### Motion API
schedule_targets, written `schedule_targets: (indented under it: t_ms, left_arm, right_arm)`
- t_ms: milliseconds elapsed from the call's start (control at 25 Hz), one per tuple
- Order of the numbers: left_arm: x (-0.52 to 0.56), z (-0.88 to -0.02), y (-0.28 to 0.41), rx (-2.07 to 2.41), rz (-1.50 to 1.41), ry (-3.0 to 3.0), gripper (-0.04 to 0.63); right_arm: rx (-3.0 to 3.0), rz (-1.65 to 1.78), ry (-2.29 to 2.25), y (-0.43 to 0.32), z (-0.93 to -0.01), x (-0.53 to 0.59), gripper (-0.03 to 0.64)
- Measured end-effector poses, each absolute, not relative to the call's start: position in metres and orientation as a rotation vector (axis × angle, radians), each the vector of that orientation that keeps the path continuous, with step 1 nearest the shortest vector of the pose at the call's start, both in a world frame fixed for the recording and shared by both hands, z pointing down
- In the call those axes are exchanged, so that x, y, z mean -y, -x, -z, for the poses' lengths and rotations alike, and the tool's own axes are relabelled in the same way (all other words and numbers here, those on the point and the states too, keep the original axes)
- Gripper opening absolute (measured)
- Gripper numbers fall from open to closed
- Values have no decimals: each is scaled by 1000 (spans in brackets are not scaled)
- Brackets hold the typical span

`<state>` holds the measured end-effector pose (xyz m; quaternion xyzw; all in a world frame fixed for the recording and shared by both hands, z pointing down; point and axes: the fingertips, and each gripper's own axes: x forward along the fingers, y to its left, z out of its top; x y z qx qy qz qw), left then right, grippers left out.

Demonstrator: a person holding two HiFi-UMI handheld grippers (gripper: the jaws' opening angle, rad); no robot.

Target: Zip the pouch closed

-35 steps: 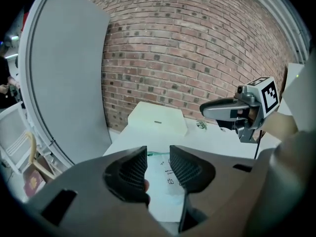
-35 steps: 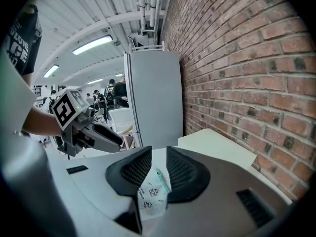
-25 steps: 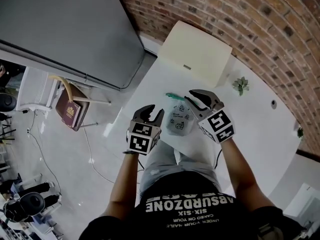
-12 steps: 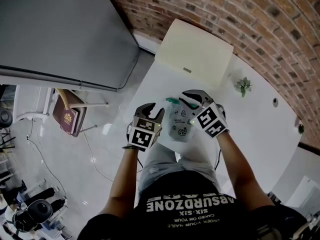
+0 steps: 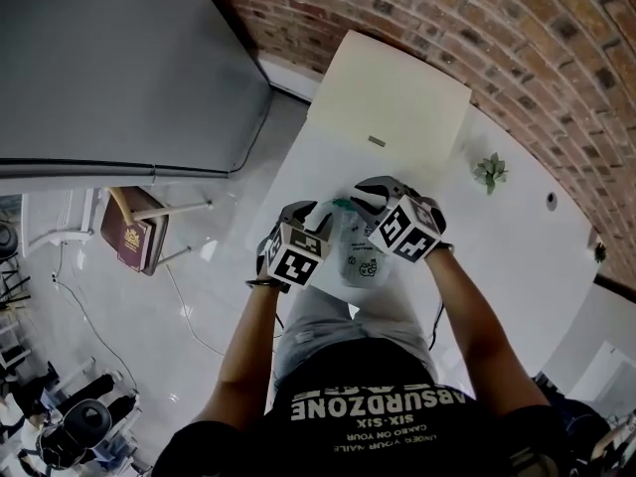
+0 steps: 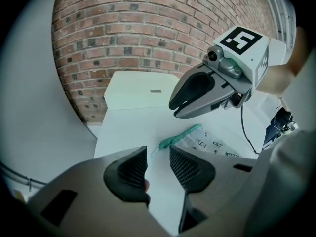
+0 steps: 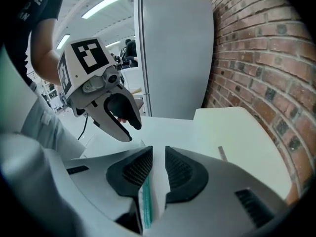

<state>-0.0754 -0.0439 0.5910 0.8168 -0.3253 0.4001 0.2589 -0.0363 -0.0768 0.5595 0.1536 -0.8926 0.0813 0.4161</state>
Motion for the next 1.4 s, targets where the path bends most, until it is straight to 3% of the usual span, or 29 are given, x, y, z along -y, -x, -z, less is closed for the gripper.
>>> schedule_targets:
  t_ms: [800,1000,1400]
  left_arm:
    - [51,-639,65,647,-1324,-2254,113]
    - [50,-646,69,641,-1362,-2235,37]
    - [49,-651,69,644,-1351,-2251,28]
  right_arm:
    - [2062,-130,-113,50,-626,74,80]
    - [2036,-78,-51,54,-632,68,91]
    - [1982,58,58,58,-641,59,83]
